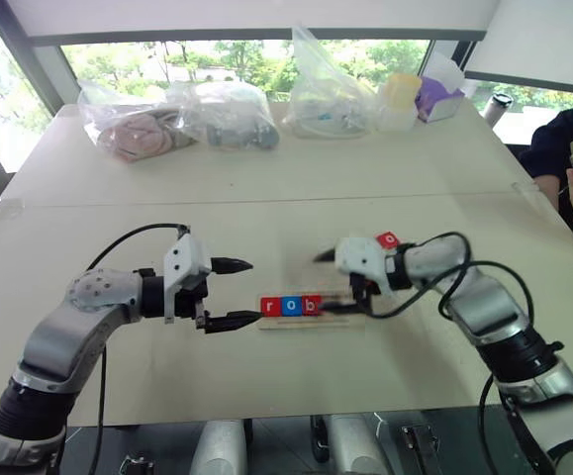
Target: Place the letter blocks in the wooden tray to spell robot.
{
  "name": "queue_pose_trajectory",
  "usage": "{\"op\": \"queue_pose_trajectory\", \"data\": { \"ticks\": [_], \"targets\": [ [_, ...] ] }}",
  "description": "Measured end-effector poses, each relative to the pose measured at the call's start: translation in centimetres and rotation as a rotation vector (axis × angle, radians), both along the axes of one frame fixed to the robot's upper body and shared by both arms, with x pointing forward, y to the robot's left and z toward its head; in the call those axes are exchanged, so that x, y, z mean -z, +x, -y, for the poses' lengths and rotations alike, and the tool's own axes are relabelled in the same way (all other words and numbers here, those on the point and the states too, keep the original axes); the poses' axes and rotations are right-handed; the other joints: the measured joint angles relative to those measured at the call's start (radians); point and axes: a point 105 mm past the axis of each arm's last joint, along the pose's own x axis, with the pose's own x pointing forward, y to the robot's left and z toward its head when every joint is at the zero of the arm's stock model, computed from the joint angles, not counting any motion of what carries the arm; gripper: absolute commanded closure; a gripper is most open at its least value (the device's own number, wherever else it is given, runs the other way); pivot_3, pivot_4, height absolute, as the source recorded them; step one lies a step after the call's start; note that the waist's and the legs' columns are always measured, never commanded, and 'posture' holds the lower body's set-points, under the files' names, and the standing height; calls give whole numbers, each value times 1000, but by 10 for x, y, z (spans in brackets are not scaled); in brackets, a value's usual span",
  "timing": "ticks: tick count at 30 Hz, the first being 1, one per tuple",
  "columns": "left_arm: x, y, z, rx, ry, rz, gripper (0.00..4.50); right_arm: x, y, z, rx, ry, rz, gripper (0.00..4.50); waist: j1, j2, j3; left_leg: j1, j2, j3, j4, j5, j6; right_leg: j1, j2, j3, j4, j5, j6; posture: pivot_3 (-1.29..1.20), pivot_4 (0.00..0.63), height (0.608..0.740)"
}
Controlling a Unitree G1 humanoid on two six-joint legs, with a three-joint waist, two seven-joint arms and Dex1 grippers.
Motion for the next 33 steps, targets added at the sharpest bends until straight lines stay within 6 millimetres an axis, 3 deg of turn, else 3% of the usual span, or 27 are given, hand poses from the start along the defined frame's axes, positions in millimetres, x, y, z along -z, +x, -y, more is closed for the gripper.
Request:
{"op": "queue_pose_trajectory", "data": {
  "ticks": [3,10,15,21,32,33],
  "targets": [
    [1,0,1,0,-5,-3,0,-8,23,26,299,99,13,37,2,-1,-1,0,0,0,0,0,0,0,0,0,0,0,0,0,150,740],
    [2,-1,6,18,-12,-6,0,24,28,57,617,97,-62,37,-1,-1,-1,-1,0,0,-1,0,0,-1,0,0,0,0,0,0,150,740],
    [1,2,10,33,-13,6,0,25,34,69,696,108,-23,37,-2,-1,-1,0,0,0,-1,0,0,-1,0,0,0,0,0,0,150,740],
    [2,3,9,27,-6,6,0,42,41,82,741,99,-51,37,-3,-1,-1,0,0,0,-1,0,0,-1,1,1,0,0,0,0,150,740],
    [4,-1,10,35,-2,2,0,50,46,101,840,219,-226,37,0,-1,-1,0,0,0,-1,0,0,0,1,1,0,0,0,0,150,740],
    [3,-1,10,36,-2,3,0,50,46,101,842,224,-235,267,0,-1,-1,0,0,0,-1,0,0,0,1,1,0,0,0,0,150,740]
  ]
}}
